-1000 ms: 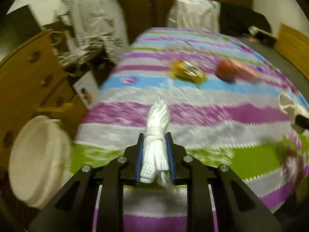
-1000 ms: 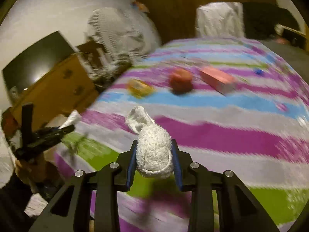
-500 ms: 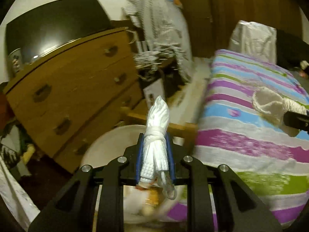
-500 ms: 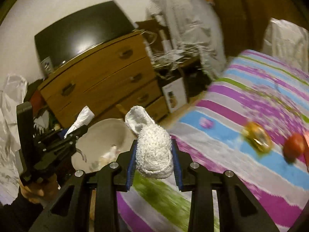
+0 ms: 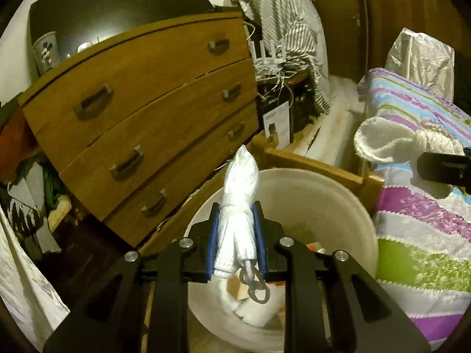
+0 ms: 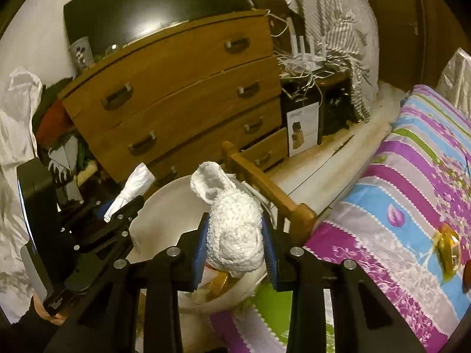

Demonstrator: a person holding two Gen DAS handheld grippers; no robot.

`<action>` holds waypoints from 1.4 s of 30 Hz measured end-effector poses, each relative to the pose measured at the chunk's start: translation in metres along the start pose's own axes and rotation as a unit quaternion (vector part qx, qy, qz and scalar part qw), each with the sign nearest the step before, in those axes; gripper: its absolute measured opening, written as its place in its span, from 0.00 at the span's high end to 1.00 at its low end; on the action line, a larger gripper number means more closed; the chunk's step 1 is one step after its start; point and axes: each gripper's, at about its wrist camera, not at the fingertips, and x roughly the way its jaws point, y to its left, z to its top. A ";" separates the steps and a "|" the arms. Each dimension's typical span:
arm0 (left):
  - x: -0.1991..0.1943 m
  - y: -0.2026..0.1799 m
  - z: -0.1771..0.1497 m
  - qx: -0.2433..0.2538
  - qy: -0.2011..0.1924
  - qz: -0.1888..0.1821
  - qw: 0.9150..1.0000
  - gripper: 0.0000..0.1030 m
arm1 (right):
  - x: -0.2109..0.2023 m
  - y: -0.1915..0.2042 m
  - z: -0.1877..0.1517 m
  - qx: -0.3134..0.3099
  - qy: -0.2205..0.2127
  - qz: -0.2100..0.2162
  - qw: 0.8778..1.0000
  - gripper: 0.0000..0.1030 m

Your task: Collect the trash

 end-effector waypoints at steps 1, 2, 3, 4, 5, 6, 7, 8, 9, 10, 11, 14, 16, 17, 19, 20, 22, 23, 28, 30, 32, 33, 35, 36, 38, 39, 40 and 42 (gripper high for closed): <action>0.003 0.003 -0.002 -0.002 0.002 0.000 1.000 0.80 | 0.006 0.004 0.001 -0.003 0.004 -0.001 1.000 0.66; 0.005 0.005 -0.003 -0.003 0.002 0.000 1.000 0.80 | 0.010 0.007 0.000 -0.005 0.006 -0.001 1.000 0.66; 0.006 0.007 -0.004 -0.005 0.003 -0.001 1.000 0.80 | 0.016 0.011 0.000 -0.006 0.009 -0.001 1.000 0.66; 0.007 0.009 -0.005 -0.007 0.005 -0.003 1.000 0.80 | 0.019 0.014 0.000 -0.008 0.011 -0.001 1.000 0.66; 0.009 0.010 -0.006 -0.008 0.007 -0.005 1.000 0.80 | 0.023 0.017 -0.001 -0.010 0.014 -0.002 1.000 0.66; 0.011 0.010 -0.007 -0.009 0.008 -0.006 1.000 0.80 | 0.027 0.019 -0.002 -0.010 0.017 -0.001 1.000 0.66; 0.013 0.012 -0.009 -0.010 0.010 -0.007 1.000 0.80 | 0.026 0.016 -0.007 -0.010 0.018 -0.001 1.000 0.66; 0.015 0.013 -0.011 -0.011 0.011 -0.008 1.000 0.80 | 0.028 0.018 -0.009 -0.012 0.021 0.000 1.000 0.66; 0.017 0.014 -0.011 -0.012 0.013 -0.009 1.000 0.80 | 0.030 0.018 -0.010 -0.013 0.023 0.000 1.000 0.66; 0.018 0.015 -0.012 -0.013 0.014 -0.010 1.000 0.80 | 0.033 0.020 -0.011 -0.015 0.025 -0.001 1.000 0.66; 0.019 0.016 -0.013 -0.014 0.014 -0.011 1.000 0.80 | 0.034 0.022 -0.012 -0.016 0.026 -0.001 1.000 0.66; 0.020 0.017 -0.013 -0.014 0.015 -0.012 1.000 0.80 | 0.037 0.022 -0.013 -0.018 0.029 0.000 0.999 0.66; 0.020 0.017 -0.013 -0.014 0.015 -0.011 1.000 0.80 | 0.039 0.024 -0.013 -0.017 0.030 0.004 0.999 0.66; 0.020 0.017 -0.013 -0.015 0.015 -0.011 1.000 0.80 | 0.039 0.024 -0.013 -0.019 0.029 0.005 0.999 0.66; 0.022 0.019 -0.014 -0.017 0.016 -0.012 1.000 0.80 | 0.040 0.027 -0.013 -0.023 0.029 0.008 0.999 0.66; 0.023 0.020 -0.015 -0.017 0.017 -0.012 1.000 0.80 | 0.040 0.028 -0.013 -0.025 0.030 0.009 0.999 0.66; 0.024 0.019 -0.017 -0.016 0.018 -0.013 1.000 0.80 | 0.042 0.032 -0.013 -0.031 0.032 0.014 0.999 0.62; 0.025 0.019 -0.017 -0.013 0.017 -0.015 1.000 0.80 | 0.042 0.034 -0.014 -0.037 0.034 0.012 0.999 0.54; 0.032 0.017 -0.021 -0.009 0.027 -0.011 1.000 0.49 | 0.041 0.025 -0.015 -0.032 0.024 -0.007 0.999 0.46; 0.031 0.017 -0.021 -0.009 0.025 -0.009 1.000 0.49 | 0.041 0.022 -0.017 -0.031 0.023 -0.009 0.999 0.46; 0.031 0.016 -0.021 -0.009 0.025 -0.011 1.000 0.49 | 0.041 0.021 -0.019 -0.036 0.023 -0.013 0.999 0.46; 0.031 0.016 -0.021 -0.009 0.026 -0.011 1.000 0.49 | 0.041 0.022 -0.020 -0.040 0.024 -0.014 0.999 0.46; 0.031 0.016 -0.021 -0.008 0.025 -0.011 1.000 0.49 | 0.040 0.023 -0.021 -0.043 0.021 -0.017 0.999 0.46; 0.031 0.016 -0.022 -0.006 0.025 -0.010 1.000 0.49 | 0.040 0.024 -0.022 -0.043 0.021 -0.016 0.999 0.46; 0.030 0.016 -0.021 -0.006 0.026 -0.009 1.000 0.49 | 0.037 0.024 -0.024 -0.045 0.016 -0.021 0.999 0.46; 0.029 0.015 -0.022 -0.007 0.027 -0.010 1.000 0.49 | 0.035 0.024 -0.025 -0.047 0.012 -0.026 0.998 0.46; 0.027 0.016 -0.022 -0.010 0.027 -0.013 0.999 0.49 | 0.034 0.024 -0.026 -0.048 0.010 -0.028 0.998 0.46; 0.024 0.016 -0.023 -0.013 0.027 -0.017 0.999 0.45 | 0.029 0.024 -0.028 -0.048 0.001 -0.036 0.998 0.46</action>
